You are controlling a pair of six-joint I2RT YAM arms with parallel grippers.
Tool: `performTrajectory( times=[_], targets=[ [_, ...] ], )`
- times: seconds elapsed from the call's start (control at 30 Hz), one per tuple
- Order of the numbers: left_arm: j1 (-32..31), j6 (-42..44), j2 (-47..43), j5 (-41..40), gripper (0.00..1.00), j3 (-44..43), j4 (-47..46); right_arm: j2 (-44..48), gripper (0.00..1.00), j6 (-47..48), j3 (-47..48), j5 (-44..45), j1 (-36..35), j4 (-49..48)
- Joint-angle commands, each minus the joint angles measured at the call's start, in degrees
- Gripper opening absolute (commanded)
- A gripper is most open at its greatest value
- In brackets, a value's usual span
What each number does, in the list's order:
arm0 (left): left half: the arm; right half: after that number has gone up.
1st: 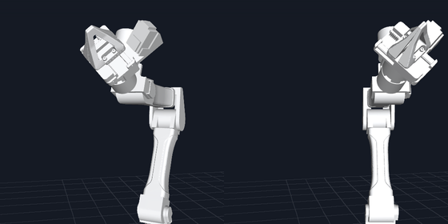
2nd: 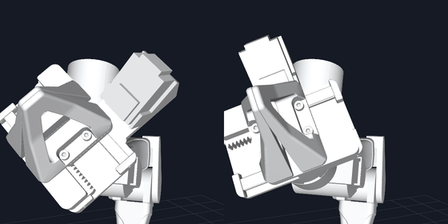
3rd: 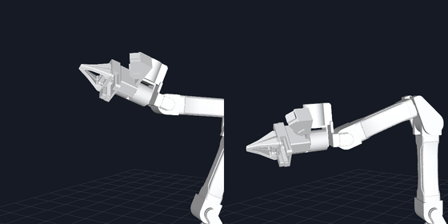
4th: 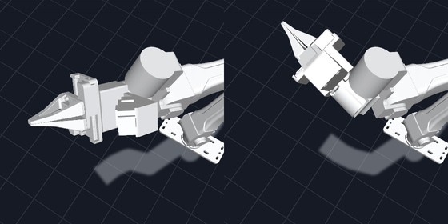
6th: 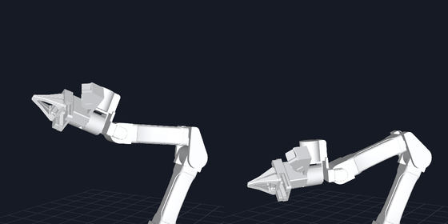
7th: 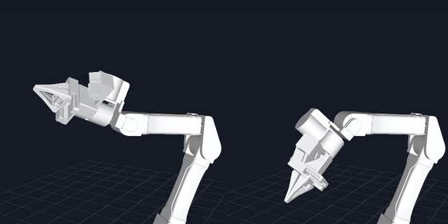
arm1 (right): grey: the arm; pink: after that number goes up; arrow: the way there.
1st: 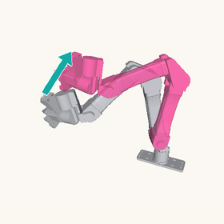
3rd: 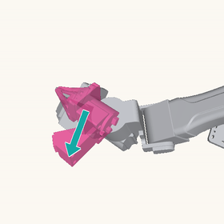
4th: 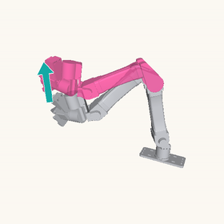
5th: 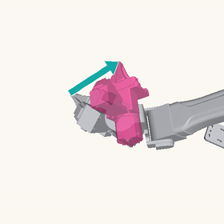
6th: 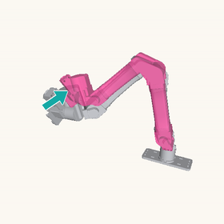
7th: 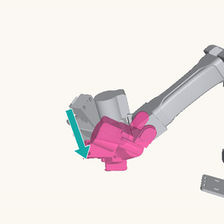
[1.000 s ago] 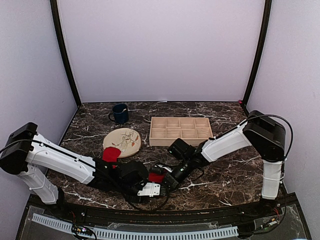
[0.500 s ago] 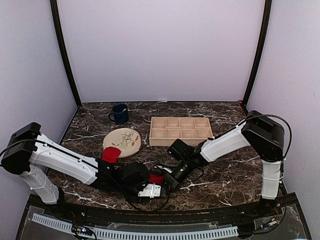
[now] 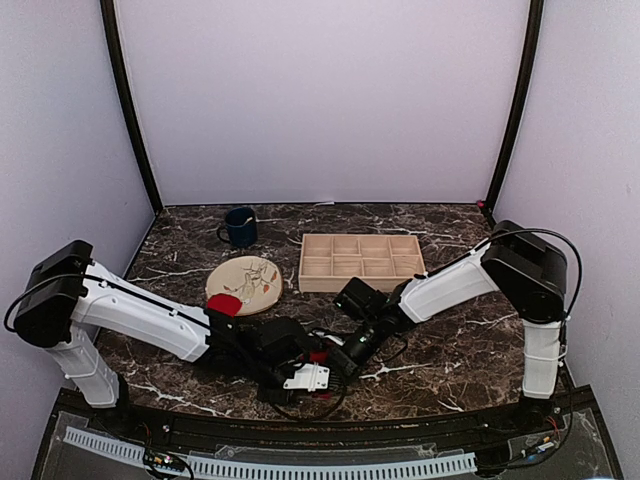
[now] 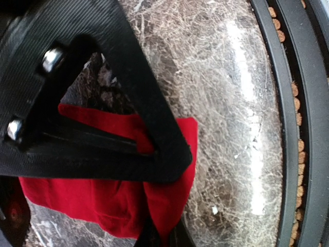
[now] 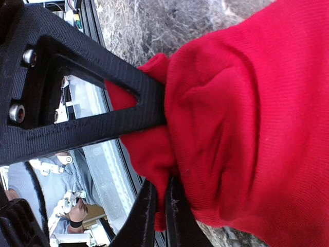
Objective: Roll the socks
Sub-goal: Roll the sock at the center of the board.
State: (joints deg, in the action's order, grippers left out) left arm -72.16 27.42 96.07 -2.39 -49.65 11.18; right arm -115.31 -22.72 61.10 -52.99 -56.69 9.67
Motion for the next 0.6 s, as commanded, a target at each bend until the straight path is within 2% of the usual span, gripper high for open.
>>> performTrajectory(
  times=[0.0, 0.13, 0.17, 0.23, 0.4, 0.57],
  targets=[
    [3.0, -2.7, 0.8, 8.2, 0.05, -2.5, 6.0, -0.6, 0.1, 0.4, -0.1, -0.6, 0.8, -1.8],
    [6.3, -4.1, 1.8, 14.1, 0.05, -4.5, 9.1, 0.3, 0.17, -0.8, -1.9, -0.6, 1.7, -4.4],
    [7.9, -4.2, 3.7, 17.5, 0.05, -6.3, 11.8, 1.3, 0.27, -1.7, -3.2, -1.4, 2.1, -6.7],
    [8.4, -4.1, 4.8, 19.2, 0.05, -7.1, 12.9, 1.5, 0.36, -1.6, -3.6, -1.5, 2.3, -7.1],
    [9.8, -4.0, 7.0, 24.0, 0.05, -9.6, 16.2, 3.5, 0.45, -4.6, -6.9, -1.3, 3.7, -12.3],
    [12.2, -3.7, 9.0, 30.0, 0.06, -12.3, 20.0, 5.6, 0.47, -6.5, -9.9, 0.3, 4.7, -15.5]
  ],
)
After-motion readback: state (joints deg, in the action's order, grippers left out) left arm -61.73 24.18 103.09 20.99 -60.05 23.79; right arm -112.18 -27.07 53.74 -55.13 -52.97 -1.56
